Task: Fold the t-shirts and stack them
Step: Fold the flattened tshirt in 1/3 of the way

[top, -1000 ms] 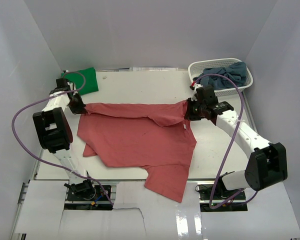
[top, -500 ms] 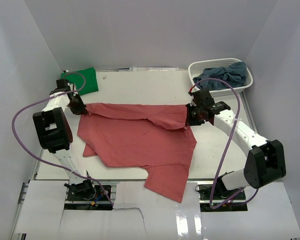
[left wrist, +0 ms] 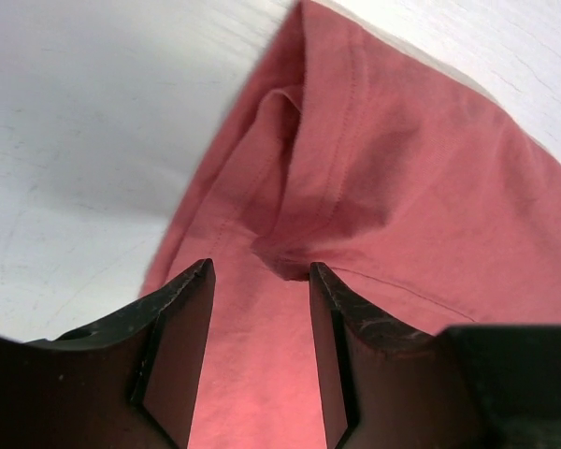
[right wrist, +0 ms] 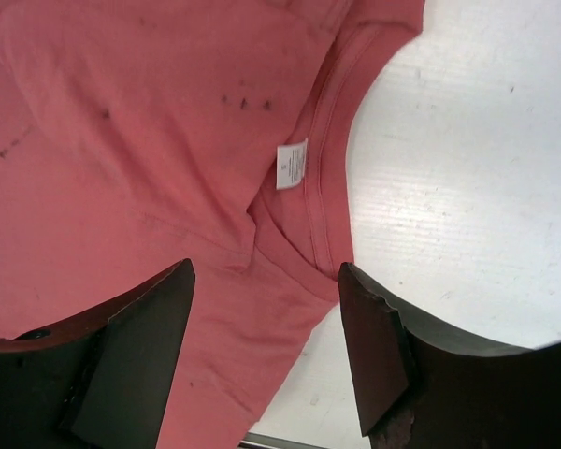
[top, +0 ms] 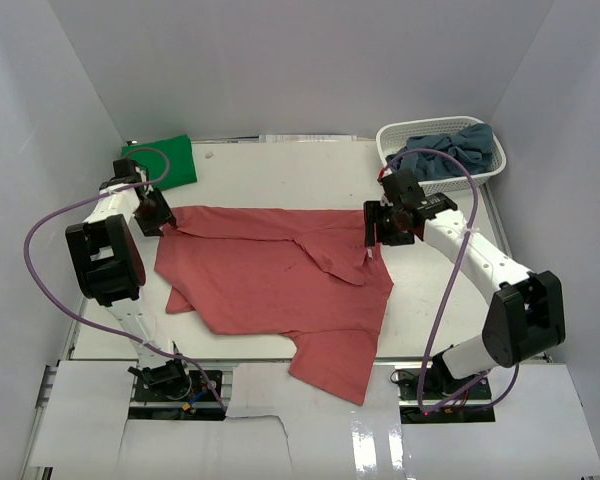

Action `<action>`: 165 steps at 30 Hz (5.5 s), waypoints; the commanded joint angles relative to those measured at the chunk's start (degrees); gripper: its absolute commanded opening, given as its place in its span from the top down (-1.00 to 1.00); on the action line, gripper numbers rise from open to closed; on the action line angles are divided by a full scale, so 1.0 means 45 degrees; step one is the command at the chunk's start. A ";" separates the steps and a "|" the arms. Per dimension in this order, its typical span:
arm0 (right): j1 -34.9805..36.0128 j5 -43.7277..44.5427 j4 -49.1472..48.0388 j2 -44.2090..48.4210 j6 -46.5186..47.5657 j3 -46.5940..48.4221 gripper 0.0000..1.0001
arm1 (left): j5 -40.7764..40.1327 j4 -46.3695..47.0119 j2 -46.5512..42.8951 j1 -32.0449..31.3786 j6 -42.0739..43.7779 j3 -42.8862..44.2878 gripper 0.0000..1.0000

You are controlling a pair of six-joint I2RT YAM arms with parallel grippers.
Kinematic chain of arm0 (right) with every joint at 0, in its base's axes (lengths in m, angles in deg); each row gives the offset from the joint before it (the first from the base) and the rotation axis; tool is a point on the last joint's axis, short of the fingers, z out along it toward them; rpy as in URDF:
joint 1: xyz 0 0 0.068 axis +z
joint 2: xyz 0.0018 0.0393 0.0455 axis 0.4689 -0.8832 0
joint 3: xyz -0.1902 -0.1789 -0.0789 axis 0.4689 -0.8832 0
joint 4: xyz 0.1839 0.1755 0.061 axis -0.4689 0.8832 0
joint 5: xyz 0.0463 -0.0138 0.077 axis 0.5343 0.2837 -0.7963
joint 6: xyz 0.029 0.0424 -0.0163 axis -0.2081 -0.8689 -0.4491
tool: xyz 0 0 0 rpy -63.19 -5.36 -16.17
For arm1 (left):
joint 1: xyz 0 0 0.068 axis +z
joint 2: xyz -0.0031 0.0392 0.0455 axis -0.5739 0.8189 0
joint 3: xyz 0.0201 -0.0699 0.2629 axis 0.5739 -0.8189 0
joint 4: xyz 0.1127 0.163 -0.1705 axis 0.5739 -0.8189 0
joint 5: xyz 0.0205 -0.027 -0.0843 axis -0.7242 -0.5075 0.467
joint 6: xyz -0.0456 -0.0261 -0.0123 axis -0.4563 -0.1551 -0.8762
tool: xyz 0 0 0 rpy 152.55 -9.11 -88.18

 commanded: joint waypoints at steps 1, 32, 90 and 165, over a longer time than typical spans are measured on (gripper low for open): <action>0.0056 0.0520 -0.0209 -0.0675 0.0031 0.1104 -0.39 | -0.1032 -0.0036 -0.1252 0.0079 -0.0298 0.0109 -0.11; -0.1819 -0.0769 -0.1479 -0.7940 0.0090 0.6418 0.63 | 0.1446 0.1038 0.1441 0.0099 -0.0631 0.3252 0.24; -0.2913 -0.1941 -0.0405 -1.1732 0.0754 1.0579 0.58 | 0.5725 1.0503 -1.0057 0.1270 -1.0116 -1.0040 -0.24; 0.4938 0.3564 -0.1597 -0.4114 0.3312 0.3060 -0.32 | 0.7558 0.8012 0.2436 -0.7558 -0.4439 0.1414 0.01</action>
